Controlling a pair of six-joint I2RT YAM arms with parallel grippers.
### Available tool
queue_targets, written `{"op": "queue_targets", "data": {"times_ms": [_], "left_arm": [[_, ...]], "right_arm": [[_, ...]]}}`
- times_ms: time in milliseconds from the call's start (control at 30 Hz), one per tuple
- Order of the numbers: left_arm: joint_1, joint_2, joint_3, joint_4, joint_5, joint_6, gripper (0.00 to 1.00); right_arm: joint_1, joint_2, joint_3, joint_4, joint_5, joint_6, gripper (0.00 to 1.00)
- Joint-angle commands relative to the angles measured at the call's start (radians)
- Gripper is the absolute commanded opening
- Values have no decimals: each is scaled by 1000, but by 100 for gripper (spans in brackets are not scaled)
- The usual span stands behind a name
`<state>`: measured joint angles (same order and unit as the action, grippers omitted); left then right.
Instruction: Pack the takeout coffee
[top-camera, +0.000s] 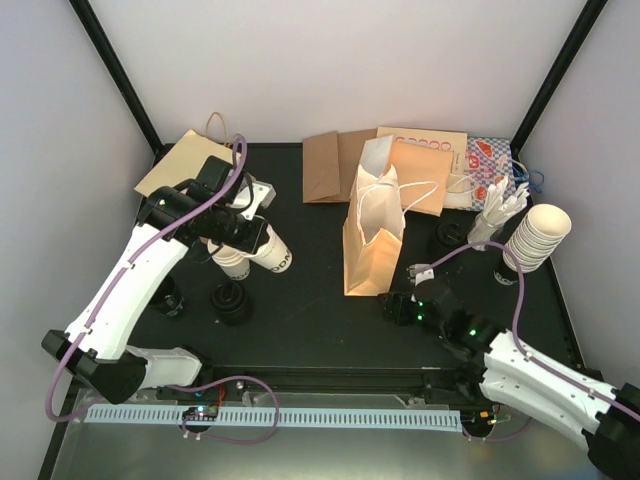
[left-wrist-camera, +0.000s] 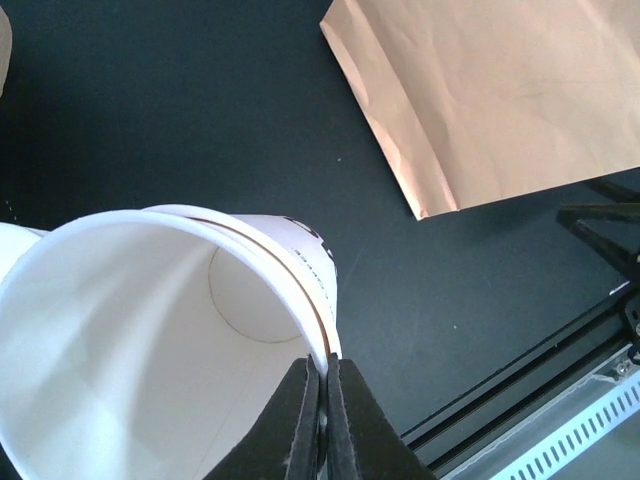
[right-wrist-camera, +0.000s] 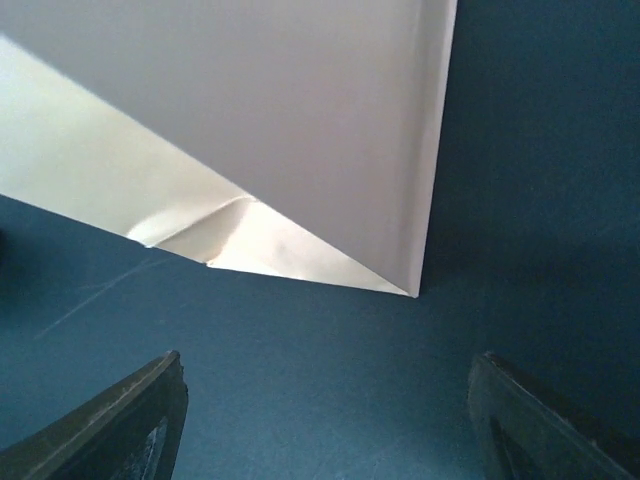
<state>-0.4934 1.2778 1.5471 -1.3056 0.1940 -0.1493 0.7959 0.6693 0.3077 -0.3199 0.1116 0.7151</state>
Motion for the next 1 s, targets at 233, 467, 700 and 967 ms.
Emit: {"op": "queue_targets", "data": {"times_ms": [233, 467, 700, 967], "left_arm": [[-9, -3, -14, 32, 32, 24, 2], [-11, -3, -40, 46, 41, 16, 2], [-17, -8, -53, 48, 35, 14, 2], [-23, -10, -78, 65, 51, 7, 2]], "right_arm": [[-70, 261, -44, 346, 3, 24, 78], [-179, 519, 36, 509, -94, -29, 78], [-217, 771, 206, 563, -116, -67, 78], [-235, 779, 187, 587, -163, -107, 86]]}}
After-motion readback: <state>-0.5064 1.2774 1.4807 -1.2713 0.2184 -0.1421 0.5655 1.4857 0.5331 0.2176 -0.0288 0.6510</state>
